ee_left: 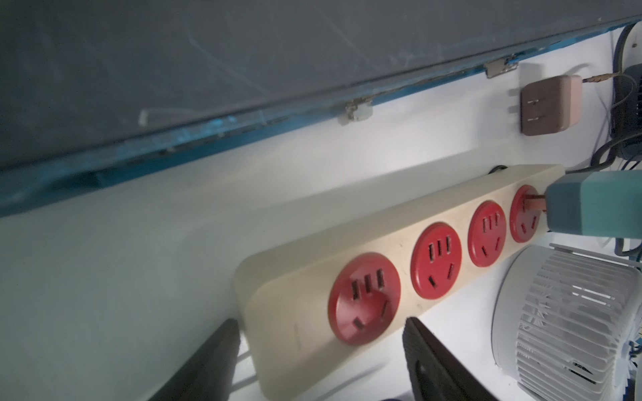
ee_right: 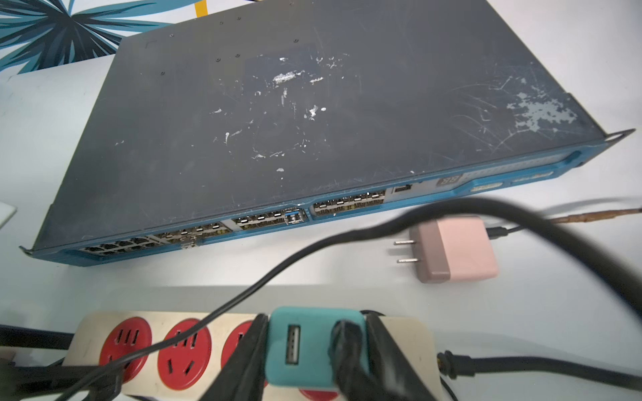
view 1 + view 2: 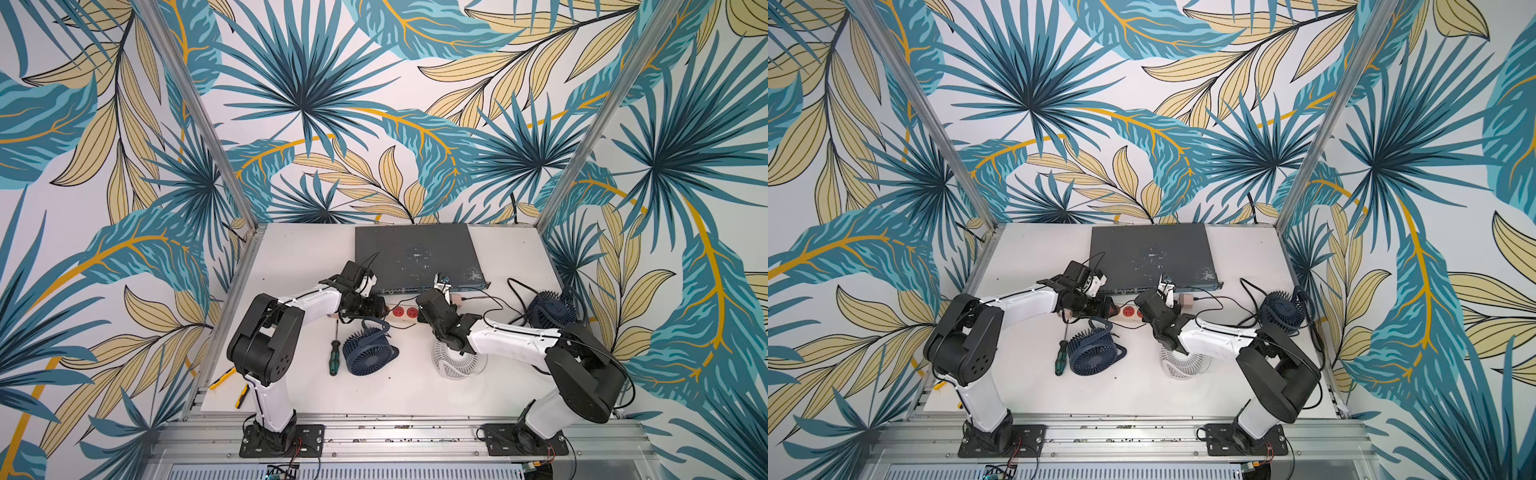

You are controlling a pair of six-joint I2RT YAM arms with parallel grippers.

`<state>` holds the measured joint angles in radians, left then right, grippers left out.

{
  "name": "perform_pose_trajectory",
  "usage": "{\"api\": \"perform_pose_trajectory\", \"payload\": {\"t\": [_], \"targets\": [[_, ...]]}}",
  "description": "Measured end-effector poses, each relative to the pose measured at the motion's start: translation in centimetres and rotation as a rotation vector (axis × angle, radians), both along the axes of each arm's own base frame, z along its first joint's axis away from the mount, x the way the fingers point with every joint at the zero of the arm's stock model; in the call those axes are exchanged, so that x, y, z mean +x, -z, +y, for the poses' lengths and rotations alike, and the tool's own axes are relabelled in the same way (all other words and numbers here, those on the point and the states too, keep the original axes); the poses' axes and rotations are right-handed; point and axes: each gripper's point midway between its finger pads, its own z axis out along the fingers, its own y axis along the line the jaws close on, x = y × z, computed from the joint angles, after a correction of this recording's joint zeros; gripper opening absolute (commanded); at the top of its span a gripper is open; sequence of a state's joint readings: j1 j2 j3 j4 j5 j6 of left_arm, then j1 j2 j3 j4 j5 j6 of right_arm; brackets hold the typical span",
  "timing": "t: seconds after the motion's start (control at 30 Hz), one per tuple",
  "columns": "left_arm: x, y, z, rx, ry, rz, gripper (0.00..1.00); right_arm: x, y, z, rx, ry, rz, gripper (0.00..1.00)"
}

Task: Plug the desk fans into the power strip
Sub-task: Insert the plug into the socket.

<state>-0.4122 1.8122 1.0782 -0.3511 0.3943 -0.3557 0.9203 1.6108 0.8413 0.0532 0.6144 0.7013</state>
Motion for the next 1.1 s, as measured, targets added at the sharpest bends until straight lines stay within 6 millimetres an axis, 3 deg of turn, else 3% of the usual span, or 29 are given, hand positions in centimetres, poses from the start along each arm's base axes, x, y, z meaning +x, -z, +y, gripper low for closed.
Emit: {"api": "perform_pose_trajectory", "payload": {"t": [0.47, 0.73, 1.1], "targets": [[0.1, -0.5, -0.1, -0.015, 0.002, -0.018, 0.77, 0.5, 0.5, 0.1, -0.007, 0.039, -0.033, 0.0], [0.2, -0.5, -0.1, -0.019, 0.001, -0.022, 0.78, -1.0, 0.6, 0.1, -0.022, 0.034, -0.054, 0.0], [0.1, -0.2, 0.1, -0.022, -0.002, -0.02, 0.77, -0.8, 0.7, 0.4, -0.048, 0.041, -0.069, 0.0]]}}
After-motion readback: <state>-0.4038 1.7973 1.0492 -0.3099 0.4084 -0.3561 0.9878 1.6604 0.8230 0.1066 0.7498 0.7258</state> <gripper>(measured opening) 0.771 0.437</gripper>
